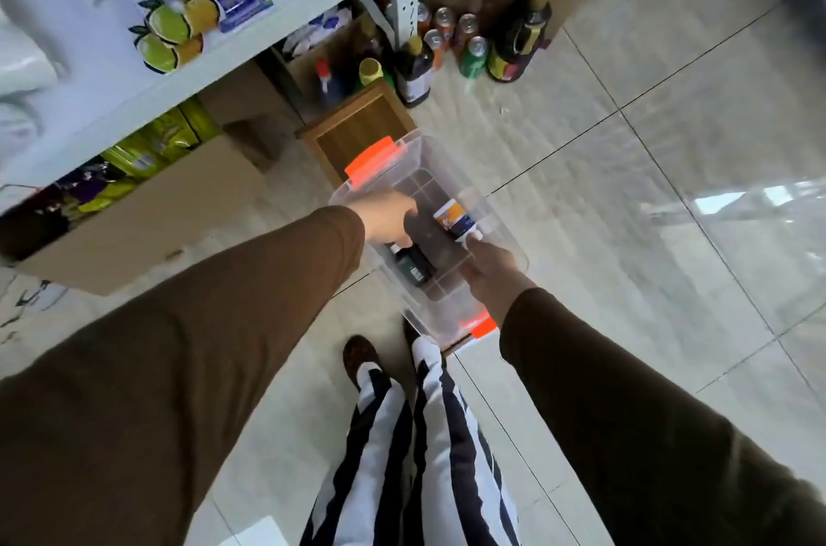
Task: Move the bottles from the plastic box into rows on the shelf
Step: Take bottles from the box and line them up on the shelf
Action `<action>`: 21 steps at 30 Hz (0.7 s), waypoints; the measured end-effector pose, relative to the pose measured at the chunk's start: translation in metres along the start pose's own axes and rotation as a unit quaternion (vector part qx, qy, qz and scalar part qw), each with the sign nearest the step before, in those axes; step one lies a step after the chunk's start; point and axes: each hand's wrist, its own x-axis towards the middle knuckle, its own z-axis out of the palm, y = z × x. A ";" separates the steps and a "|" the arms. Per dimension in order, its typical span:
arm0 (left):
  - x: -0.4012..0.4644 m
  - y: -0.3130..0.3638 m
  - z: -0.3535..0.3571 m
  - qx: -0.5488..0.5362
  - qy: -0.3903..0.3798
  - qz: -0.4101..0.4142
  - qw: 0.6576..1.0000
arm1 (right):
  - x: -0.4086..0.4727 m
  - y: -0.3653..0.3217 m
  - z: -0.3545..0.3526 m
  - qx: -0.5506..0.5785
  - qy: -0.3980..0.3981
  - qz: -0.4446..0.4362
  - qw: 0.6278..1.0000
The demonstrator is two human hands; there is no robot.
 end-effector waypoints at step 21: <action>0.053 -0.016 0.024 -0.005 -0.108 0.036 0.993 | 0.027 -0.006 0.035 0.235 -0.006 0.039 0.971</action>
